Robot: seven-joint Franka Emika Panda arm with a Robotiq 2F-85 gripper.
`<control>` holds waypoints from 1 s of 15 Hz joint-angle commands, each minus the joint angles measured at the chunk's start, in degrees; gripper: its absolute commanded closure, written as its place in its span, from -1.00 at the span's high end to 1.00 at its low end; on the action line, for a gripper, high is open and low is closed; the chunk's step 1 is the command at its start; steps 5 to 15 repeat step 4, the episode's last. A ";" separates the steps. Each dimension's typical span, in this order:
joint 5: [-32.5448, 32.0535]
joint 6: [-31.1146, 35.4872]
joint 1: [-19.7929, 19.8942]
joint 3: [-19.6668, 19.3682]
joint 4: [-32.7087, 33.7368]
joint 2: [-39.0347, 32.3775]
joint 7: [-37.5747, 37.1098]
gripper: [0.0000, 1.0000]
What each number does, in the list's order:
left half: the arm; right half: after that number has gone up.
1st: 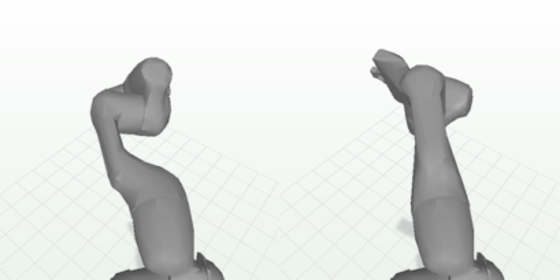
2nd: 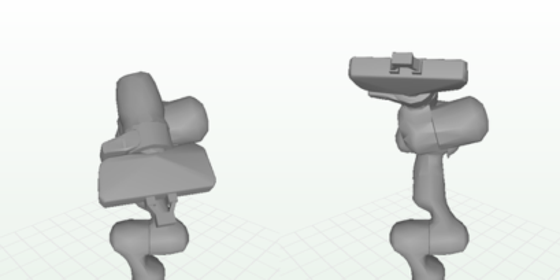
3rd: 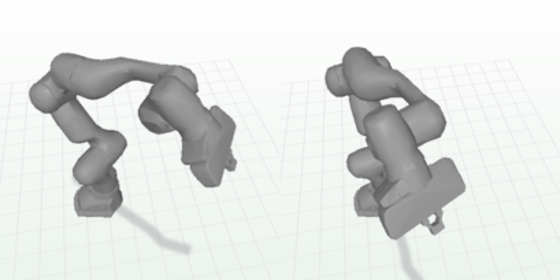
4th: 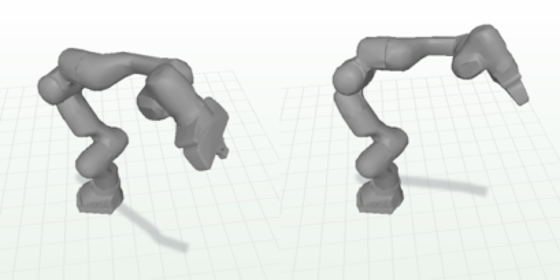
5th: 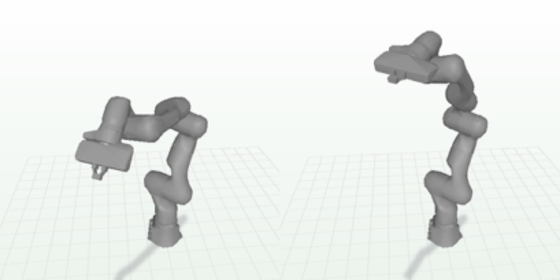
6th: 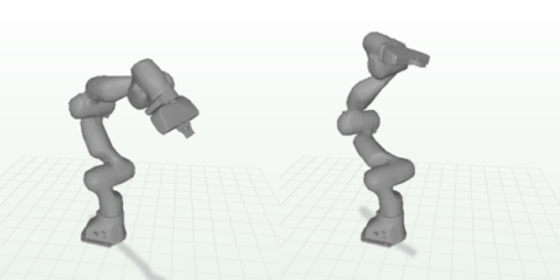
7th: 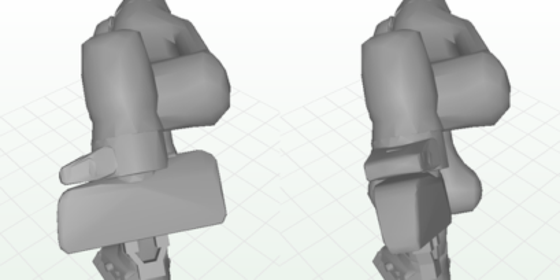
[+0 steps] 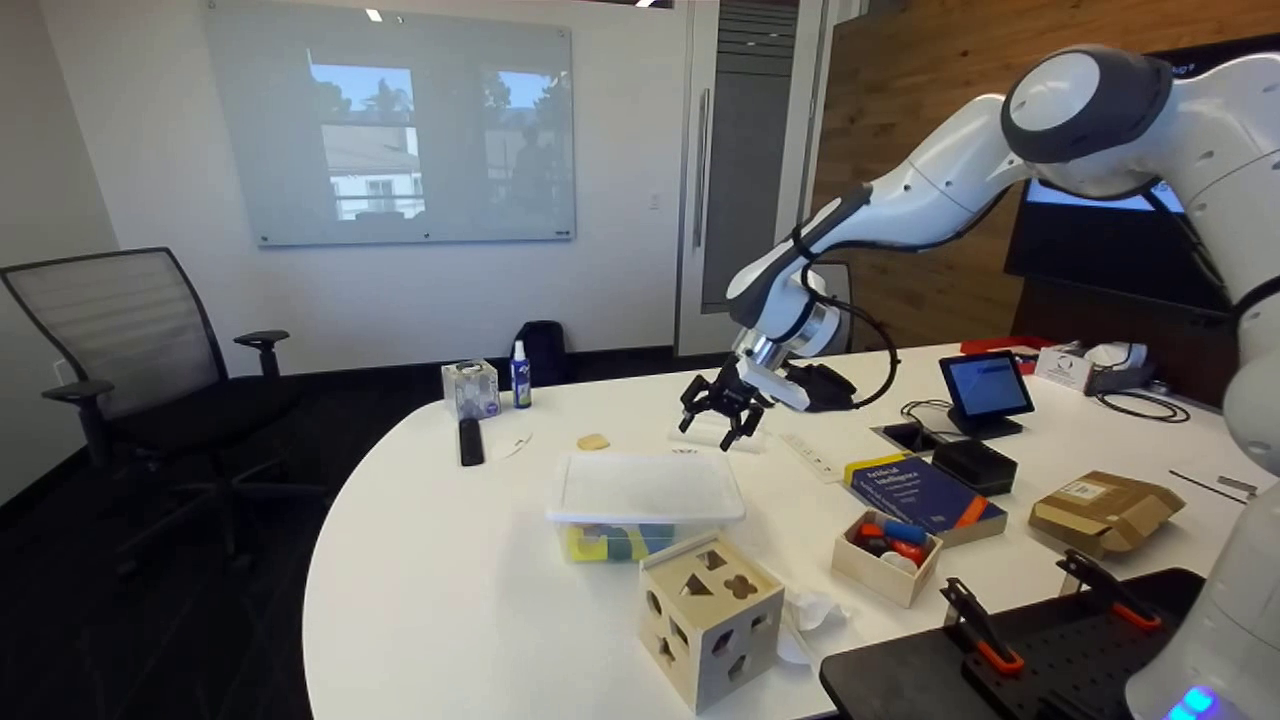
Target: Put the white lid on the clear lunch box
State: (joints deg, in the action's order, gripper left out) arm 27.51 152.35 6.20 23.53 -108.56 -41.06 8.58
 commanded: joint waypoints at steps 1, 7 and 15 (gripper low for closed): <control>2.34 -0.44 -0.31 0.26 -5.24 8.75 -1.43 1.00; 2.60 -0.75 -1.76 -1.34 -6.71 12.25 -2.72 1.00; 2.60 -0.75 -1.76 -1.34 -6.71 12.25 -2.72 1.00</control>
